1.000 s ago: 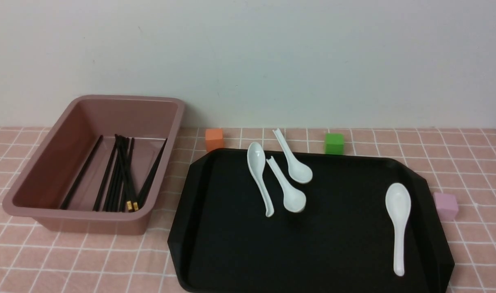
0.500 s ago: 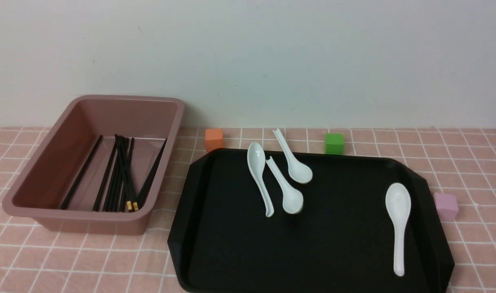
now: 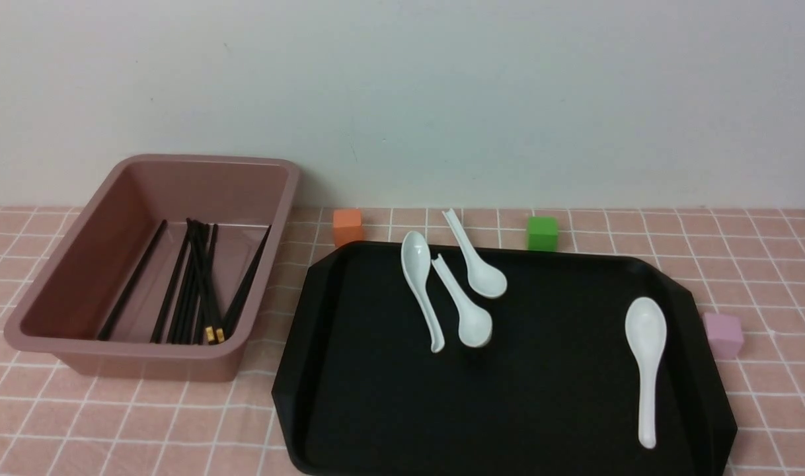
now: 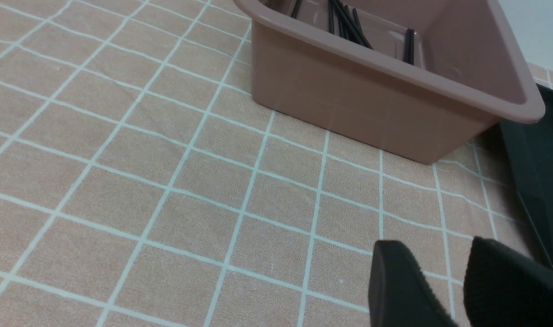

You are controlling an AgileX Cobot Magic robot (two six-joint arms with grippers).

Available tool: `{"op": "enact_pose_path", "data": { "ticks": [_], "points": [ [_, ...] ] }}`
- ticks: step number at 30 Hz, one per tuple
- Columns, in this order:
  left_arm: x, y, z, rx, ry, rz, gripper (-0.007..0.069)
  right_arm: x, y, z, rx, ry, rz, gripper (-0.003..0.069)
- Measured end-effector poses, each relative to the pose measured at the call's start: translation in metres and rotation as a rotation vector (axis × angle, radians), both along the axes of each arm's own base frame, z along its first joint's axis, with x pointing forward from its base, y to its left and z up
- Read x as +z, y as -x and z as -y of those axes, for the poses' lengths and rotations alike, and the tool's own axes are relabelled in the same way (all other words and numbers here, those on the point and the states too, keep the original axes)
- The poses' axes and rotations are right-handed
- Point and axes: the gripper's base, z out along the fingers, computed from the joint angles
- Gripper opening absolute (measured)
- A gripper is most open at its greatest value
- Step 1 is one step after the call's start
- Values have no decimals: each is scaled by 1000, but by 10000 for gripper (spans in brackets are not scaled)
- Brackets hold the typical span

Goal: On pink tablecloth take chopsticks from black tray and put them in box.

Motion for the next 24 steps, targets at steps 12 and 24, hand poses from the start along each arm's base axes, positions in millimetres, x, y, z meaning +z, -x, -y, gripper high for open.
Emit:
{"op": "enact_pose_path", "data": {
  "ticks": [12,24],
  "points": [
    [0,0,0,0,0,0,239,0,0,0,0,-1,0,48],
    [0,0,0,0,0,0,239,0,0,0,0,-1,0,67]
  ]
}}
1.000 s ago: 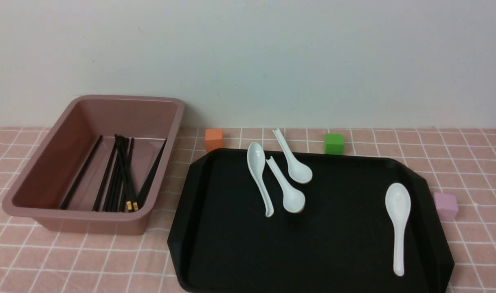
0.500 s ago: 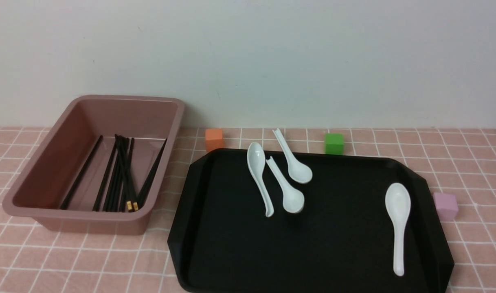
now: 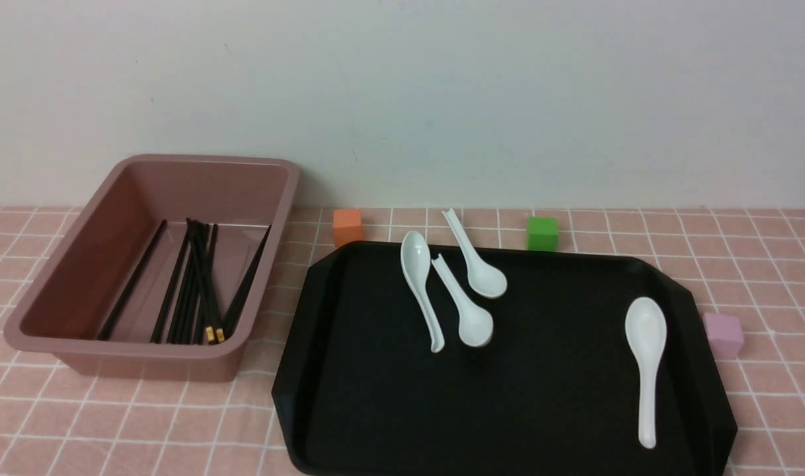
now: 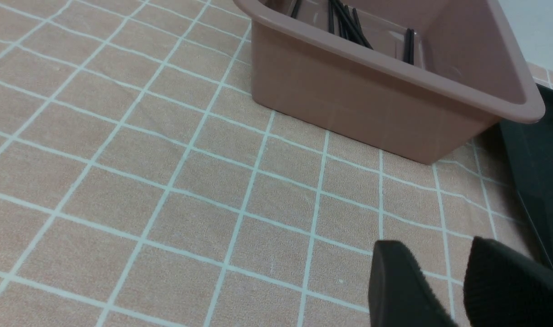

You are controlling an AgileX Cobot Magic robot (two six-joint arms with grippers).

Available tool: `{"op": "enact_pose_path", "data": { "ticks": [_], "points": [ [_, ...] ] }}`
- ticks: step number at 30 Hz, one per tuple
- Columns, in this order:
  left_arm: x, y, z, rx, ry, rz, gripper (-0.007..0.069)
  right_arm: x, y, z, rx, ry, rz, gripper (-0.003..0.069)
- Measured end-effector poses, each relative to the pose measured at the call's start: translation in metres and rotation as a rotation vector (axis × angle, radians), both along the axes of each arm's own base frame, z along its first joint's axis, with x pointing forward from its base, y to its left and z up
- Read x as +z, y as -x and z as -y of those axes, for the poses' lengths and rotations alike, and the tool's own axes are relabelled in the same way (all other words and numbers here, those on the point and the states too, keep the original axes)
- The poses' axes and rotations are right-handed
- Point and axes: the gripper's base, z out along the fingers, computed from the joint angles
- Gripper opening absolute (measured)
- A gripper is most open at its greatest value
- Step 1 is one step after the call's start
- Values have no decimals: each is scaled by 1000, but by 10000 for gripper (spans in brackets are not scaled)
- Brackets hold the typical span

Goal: On pink tablecloth take chopsticks from black tray and put them in box.

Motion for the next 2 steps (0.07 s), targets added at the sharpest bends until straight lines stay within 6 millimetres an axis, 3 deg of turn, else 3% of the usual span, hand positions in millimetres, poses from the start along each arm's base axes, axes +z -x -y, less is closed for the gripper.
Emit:
{"op": "enact_pose_path", "data": {
  "ticks": [2],
  "points": [
    [0,0,0,0,0,0,239,0,0,0,0,0,0,70]
  ]
}}
